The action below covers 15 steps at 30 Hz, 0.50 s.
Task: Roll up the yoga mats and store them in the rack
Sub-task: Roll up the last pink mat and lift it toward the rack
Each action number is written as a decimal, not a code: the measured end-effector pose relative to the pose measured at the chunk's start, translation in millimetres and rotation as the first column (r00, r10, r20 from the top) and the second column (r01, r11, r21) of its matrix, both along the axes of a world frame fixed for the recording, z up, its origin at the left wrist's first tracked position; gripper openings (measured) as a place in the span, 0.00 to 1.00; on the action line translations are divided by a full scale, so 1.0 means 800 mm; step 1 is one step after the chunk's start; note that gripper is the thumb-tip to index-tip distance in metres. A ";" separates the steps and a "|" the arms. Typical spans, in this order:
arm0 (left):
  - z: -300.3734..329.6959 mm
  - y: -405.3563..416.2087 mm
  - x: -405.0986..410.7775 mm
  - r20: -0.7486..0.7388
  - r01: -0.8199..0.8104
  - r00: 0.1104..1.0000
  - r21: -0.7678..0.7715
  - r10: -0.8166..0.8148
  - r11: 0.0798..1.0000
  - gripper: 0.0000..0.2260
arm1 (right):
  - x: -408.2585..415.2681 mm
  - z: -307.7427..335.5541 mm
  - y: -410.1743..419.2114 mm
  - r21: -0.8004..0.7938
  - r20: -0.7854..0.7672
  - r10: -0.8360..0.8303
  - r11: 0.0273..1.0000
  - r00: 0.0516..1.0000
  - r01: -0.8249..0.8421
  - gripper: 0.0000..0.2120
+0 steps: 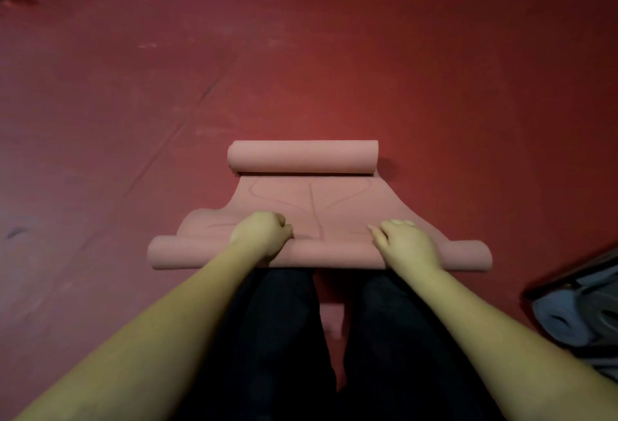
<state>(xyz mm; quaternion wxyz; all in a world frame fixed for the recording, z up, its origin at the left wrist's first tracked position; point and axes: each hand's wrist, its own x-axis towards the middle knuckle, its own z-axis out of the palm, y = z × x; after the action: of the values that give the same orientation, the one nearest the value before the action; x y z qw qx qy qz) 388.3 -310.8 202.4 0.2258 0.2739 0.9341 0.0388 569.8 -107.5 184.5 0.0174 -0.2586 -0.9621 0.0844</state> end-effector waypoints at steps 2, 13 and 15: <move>-0.001 0.002 -0.009 0.058 -0.019 0.998 0.007 0.018 1.000 0.10 | 0.009 -0.007 -0.008 0.031 -0.089 0.013 0.999 0.996 -0.010 0.22; -0.006 -0.004 0.013 -0.369 0.116 0.929 0.223 -0.026 0.968 0.20 | -0.015 -0.011 -0.005 0.043 0.095 -0.024 0.999 0.995 0.020 0.22; -0.015 -0.017 0.027 -0.451 0.164 0.893 0.284 -0.019 0.945 0.22 | -0.026 -0.007 0.003 -0.040 0.168 -0.030 0.999 0.985 0.037 0.24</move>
<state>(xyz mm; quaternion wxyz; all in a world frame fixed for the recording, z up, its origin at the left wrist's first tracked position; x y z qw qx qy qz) 410.0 -324.6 190.4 -0.0369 0.3521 0.9284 0.1131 548.7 -104.9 178.7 -0.0674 -0.2812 -0.9537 0.0828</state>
